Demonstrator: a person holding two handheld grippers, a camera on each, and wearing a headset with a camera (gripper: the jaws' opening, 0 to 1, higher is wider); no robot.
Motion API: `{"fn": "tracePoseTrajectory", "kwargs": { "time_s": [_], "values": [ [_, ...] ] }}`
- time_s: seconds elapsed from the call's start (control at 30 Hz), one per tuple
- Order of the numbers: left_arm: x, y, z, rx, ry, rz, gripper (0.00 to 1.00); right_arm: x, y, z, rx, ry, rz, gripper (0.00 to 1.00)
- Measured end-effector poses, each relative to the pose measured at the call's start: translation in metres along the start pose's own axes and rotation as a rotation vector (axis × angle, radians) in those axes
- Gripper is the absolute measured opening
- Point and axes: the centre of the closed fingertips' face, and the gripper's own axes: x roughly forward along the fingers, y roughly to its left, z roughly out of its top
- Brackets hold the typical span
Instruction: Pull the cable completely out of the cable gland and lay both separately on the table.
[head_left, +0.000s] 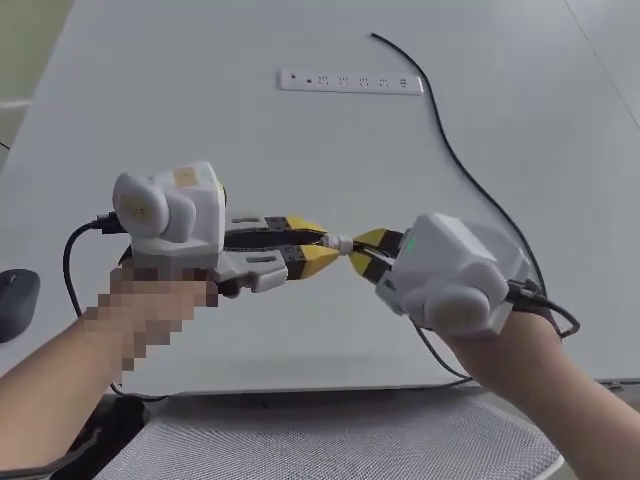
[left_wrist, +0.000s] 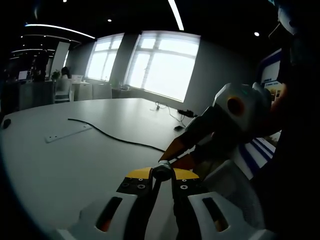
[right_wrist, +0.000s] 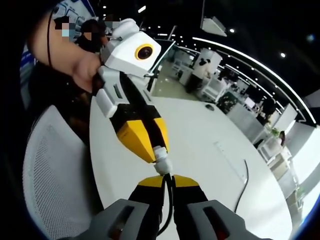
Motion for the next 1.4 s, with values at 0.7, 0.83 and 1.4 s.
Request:
{"fn": "tracePoseTrajectory", "kwargs": {
  "time_s": [0.7,0.83,1.4],
  "values": [
    [-0.002,0.002,0.001,0.005,-0.006,0.017,0.15,0.000,-0.015,-0.032,0.197,0.058,-0.041,0.00],
    [-0.002,0.003,0.002,0.003,-0.009,0.018,0.15,-0.002,-0.020,-0.044,0.268,0.078,-0.056,0.00],
    [-0.003,0.004,0.001,0.003,-0.011,0.020,0.15,-0.001,-0.028,-0.089,0.627,0.122,-0.082,0.00]
  ]
}}
